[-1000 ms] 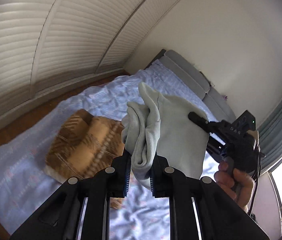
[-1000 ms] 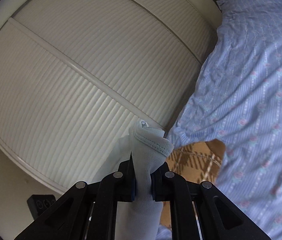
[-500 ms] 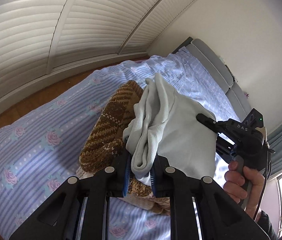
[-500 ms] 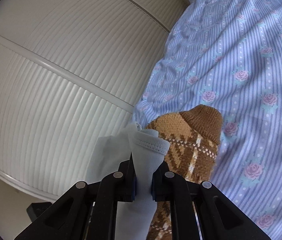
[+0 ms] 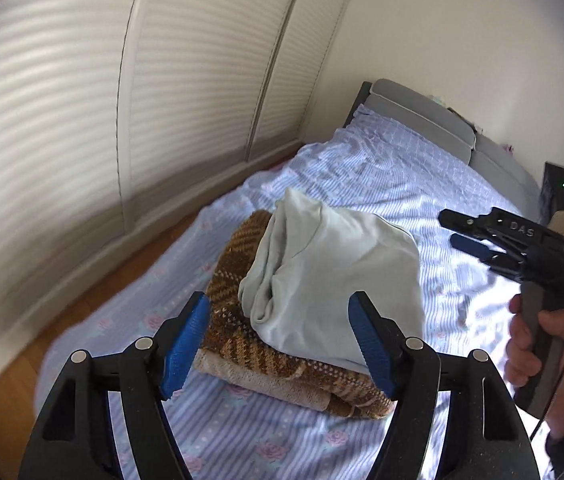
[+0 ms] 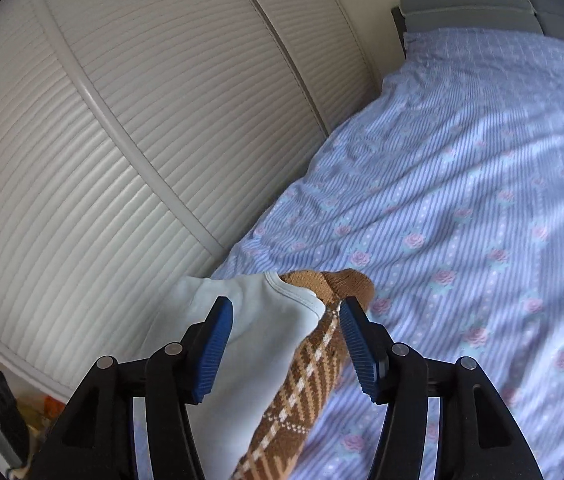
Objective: Fold small clothes
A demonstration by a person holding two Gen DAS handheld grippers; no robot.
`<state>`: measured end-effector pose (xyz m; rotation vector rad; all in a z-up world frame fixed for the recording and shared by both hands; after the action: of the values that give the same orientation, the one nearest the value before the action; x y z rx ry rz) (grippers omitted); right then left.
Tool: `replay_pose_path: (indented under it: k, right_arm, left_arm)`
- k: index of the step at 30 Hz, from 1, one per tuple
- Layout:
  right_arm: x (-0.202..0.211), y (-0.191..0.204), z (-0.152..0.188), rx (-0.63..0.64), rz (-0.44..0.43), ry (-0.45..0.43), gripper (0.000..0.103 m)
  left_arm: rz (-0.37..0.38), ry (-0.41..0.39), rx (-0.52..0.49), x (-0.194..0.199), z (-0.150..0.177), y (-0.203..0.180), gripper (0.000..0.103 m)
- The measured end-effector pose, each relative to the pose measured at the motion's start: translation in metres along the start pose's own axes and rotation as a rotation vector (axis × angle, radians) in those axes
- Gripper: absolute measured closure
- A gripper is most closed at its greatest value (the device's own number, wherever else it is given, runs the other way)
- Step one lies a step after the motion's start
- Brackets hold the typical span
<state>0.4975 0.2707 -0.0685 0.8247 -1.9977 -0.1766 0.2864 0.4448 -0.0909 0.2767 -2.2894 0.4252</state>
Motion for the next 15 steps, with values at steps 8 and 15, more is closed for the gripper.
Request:
replay_pose_path:
  k: [8,15]
  right_arm:
    - [0.109,0.012,0.059,0.104,0.190,-0.099,0.043]
    - [0.230,0.009,0.131,0.119,0.341,-0.194,0.038]
  left_arm:
    - [-0.032,-0.047,-0.124,0.070,0.026,-0.062,0.019]
    - [0.006,-0.048,-0.234,0.126,0.074,-0.145,0.014]
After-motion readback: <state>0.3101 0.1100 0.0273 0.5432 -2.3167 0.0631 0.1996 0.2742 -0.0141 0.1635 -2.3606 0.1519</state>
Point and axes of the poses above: each gripper's, at about its wrist camera, not at the fingertips, and x roughly against the way its jaws point, y to its left, z to its underside, the point moved 3 cm from there along -x, roughly the way its jaws point, and after that the axes turned 10 degrees about y, right-handed, at the moved point
